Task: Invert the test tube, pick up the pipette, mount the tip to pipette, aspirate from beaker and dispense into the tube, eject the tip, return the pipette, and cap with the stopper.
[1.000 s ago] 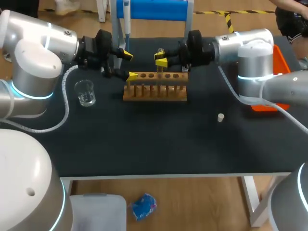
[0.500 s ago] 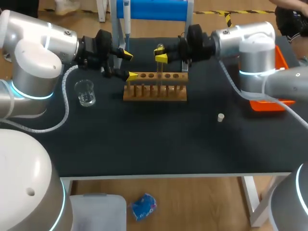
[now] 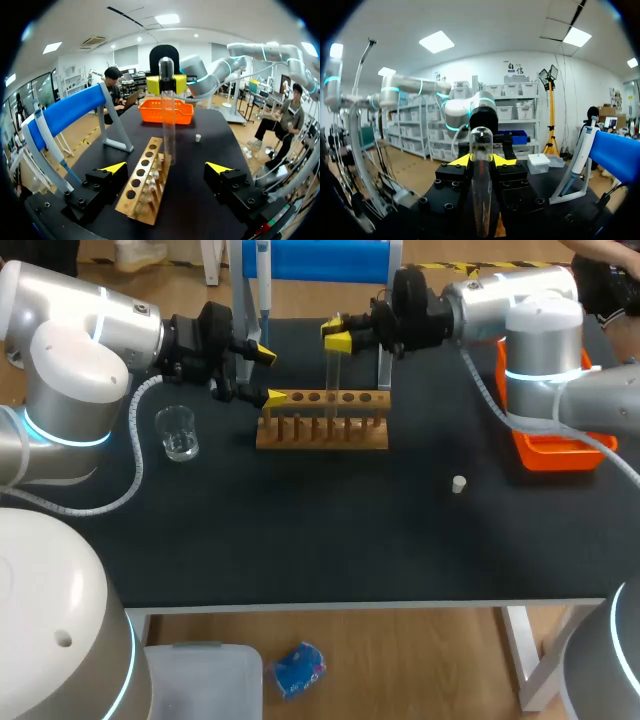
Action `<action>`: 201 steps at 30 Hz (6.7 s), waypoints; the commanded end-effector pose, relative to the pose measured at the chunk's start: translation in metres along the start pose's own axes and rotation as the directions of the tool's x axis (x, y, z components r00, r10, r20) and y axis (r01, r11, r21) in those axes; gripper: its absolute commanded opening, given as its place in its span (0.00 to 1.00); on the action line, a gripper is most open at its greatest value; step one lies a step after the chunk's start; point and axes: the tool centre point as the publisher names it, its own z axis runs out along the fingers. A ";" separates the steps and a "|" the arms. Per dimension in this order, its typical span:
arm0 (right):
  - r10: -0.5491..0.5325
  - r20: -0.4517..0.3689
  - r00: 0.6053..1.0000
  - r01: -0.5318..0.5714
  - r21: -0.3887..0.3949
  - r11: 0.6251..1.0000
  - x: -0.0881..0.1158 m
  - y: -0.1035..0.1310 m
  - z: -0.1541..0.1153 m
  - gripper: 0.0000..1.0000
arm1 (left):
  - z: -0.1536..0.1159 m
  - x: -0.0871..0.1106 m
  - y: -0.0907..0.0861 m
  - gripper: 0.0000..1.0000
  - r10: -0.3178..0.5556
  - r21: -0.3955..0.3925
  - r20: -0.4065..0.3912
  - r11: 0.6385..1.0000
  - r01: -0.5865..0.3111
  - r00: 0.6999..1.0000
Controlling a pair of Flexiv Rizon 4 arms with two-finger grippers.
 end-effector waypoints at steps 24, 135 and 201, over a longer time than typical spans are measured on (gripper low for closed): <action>0.565 -0.045 0.824 -0.566 -0.080 0.820 0.016 0.011 -0.024 0.00 | -0.010 0.032 -0.040 1.00 0.742 -0.193 0.396 0.643 -0.741 0.541; 0.962 0.004 0.272 -0.957 -0.100 0.271 -0.026 -0.041 -0.015 0.00 | 0.083 0.081 -0.078 1.00 0.890 -0.033 0.455 -0.021 -0.999 -0.034; 0.650 0.215 0.729 -0.663 -0.013 0.748 -0.004 -0.025 -0.069 1.00 | 0.060 0.079 -0.093 0.00 0.813 0.146 0.408 0.392 -0.908 0.417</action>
